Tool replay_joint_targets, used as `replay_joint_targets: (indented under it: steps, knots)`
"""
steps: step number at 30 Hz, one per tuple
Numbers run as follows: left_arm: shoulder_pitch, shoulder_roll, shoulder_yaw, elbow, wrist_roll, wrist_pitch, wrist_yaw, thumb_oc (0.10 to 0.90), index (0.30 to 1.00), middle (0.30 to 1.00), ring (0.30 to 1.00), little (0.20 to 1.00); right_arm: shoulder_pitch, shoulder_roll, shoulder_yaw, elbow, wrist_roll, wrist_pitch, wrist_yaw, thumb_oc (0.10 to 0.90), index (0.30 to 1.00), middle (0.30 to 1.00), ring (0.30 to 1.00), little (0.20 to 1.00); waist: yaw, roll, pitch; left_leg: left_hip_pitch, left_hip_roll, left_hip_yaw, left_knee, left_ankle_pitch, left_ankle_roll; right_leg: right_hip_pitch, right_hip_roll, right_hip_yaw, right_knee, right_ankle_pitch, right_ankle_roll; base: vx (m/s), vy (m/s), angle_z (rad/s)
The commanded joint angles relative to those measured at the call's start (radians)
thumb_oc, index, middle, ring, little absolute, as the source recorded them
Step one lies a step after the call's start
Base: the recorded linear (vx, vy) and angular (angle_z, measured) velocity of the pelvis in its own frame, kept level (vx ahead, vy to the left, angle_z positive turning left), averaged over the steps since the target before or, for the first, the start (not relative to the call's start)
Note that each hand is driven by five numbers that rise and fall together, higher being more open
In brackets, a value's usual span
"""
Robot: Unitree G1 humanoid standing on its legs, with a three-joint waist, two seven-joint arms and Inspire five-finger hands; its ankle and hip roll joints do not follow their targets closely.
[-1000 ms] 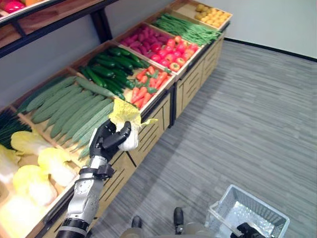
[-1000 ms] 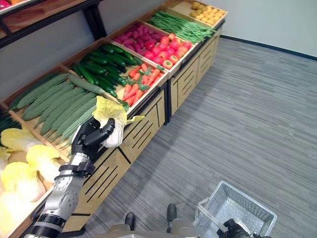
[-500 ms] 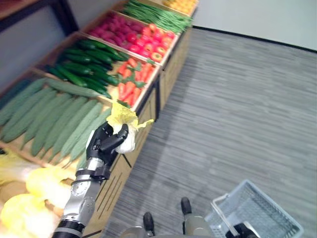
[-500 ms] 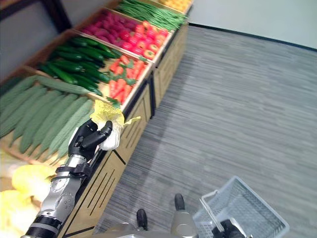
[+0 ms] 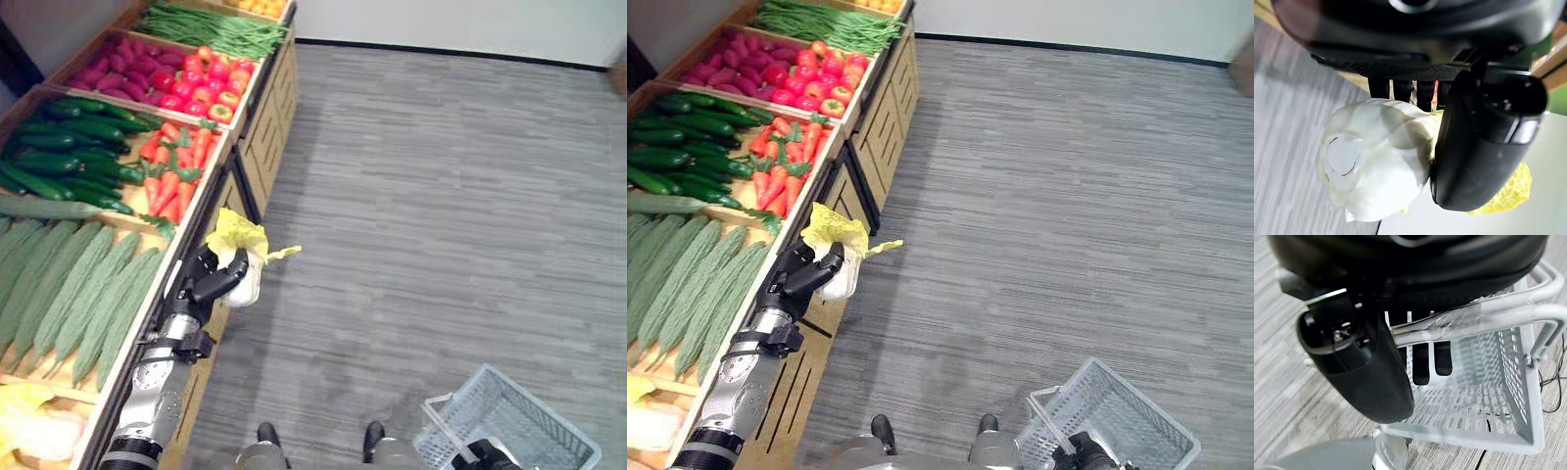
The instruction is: Get the vegetables into the basket
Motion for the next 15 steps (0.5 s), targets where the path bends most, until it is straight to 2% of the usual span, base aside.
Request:
replay_joint_targets:
  steps: [1,6,7,8,9,10,11,12,15]
  knots:
    - [-0.076,0.017,0.048,-0.114,-0.001,-0.1,-0.017,0.4,0.3,0.3,0.3,0.3,-0.028,0.009,0.025,-0.021,0.044,-0.057,-0.015,0.4,0.3,0.3,0.3,0.3,-0.004,-0.029,-0.035,-0.042,-0.024,-0.008,0.058,-0.036,-0.057,0.006,-0.023,0.015,-0.024,0.042,0.007,0.02,-0.484,-0.44]
    - [-0.087,0.01,0.026,-0.11,0.002,-0.095,-0.024,0.4,0.3,0.3,0.3,0.3,-0.024,-0.022,0.015,-0.05,0.064,-0.068,-0.017,0.4,0.3,0.3,0.3,0.3,-0.014,-0.021,-0.011,-0.083,0.038,-0.039,0.184,0.006,-0.1,0.024,0.017,0.031,-0.023,0.023,-0.031,0.0,-0.196,-0.18]
    - [-0.09,0.006,0.022,-0.108,0.0,-0.095,-0.026,0.4,0.3,0.3,0.3,0.3,-0.026,-0.03,0.014,-0.048,0.068,-0.07,-0.019,0.4,0.3,0.3,0.3,0.3,-0.008,-0.019,-0.005,-0.095,0.036,-0.081,0.203,0.021,-0.106,0.026,0.023,0.04,-0.022,0.02,-0.036,0.02,-0.12,-0.12]
    - [-0.094,-0.003,0.007,-0.109,-0.005,-0.095,-0.023,0.4,0.3,0.3,0.3,0.3,-0.037,-0.051,0.011,-0.061,0.079,-0.069,-0.02,0.4,0.3,0.3,0.3,0.3,0.007,-0.018,-0.002,-0.124,-0.002,-0.209,0.194,0.028,-0.105,0.026,0.022,0.064,-0.032,0.024,-0.035,0.01,-0.037,-0.21]
    - [-0.094,-0.003,0.007,-0.109,-0.005,-0.095,-0.023,0.4,0.3,0.3,0.3,0.3,-0.038,-0.051,0.011,-0.061,0.079,-0.069,-0.02,0.4,0.3,0.3,0.3,0.3,0.006,-0.018,-0.005,-0.128,-0.003,-0.21,0.192,0.031,-0.104,0.022,0.022,0.063,-0.033,0.026,-0.035,0.04,-0.001,-0.31]
    - [-0.09,-0.005,-0.002,-0.115,0.0,-0.097,-0.014,0.4,0.3,0.3,0.3,0.3,-0.056,-0.068,0.014,-0.071,0.085,-0.072,-0.023,0.4,0.3,0.3,0.3,0.3,0.027,-0.019,-0.012,-0.147,-0.059,-0.337,0.133,-0.014,-0.087,0.019,0.015,0.1,-0.049,0.035,-0.022,0.03,0.003,-0.51]
    - [-0.09,-0.005,-0.002,-0.115,0.0,-0.097,-0.014,0.4,0.3,0.3,0.3,0.3,-0.056,-0.068,0.014,-0.071,0.085,-0.072,-0.023,0.4,0.3,0.3,0.3,0.3,0.026,-0.019,-0.011,-0.146,-0.06,-0.337,0.132,-0.014,-0.086,0.02,0.014,0.1,-0.049,0.034,-0.022,0.07,0.014,-0.46]
    - [-0.093,-0.001,-0.009,-0.107,0.002,-0.102,-0.004,0.4,0.3,0.3,0.3,0.3,-0.062,-0.082,0.019,-0.086,0.09,-0.081,-0.023,0.4,0.3,0.3,0.3,0.3,0.038,-0.018,-0.008,-0.172,-0.082,-0.395,0.111,-0.017,-0.079,0.015,0.013,0.126,-0.045,0.041,-0.015,0.03,0.014,-0.47]
    - [-0.099,0.006,-0.013,-0.097,-0.002,-0.101,-0.003,0.4,0.3,0.3,0.3,0.3,-0.062,-0.088,0.039,-0.107,0.077,-0.086,-0.013,0.4,0.3,0.3,0.3,0.3,0.035,-0.013,-0.014,-0.136,-0.084,-0.365,0.061,-0.02,-0.06,0.014,0.014,0.142,-0.034,0.035,-0.009,0.07,0.1,-0.53]
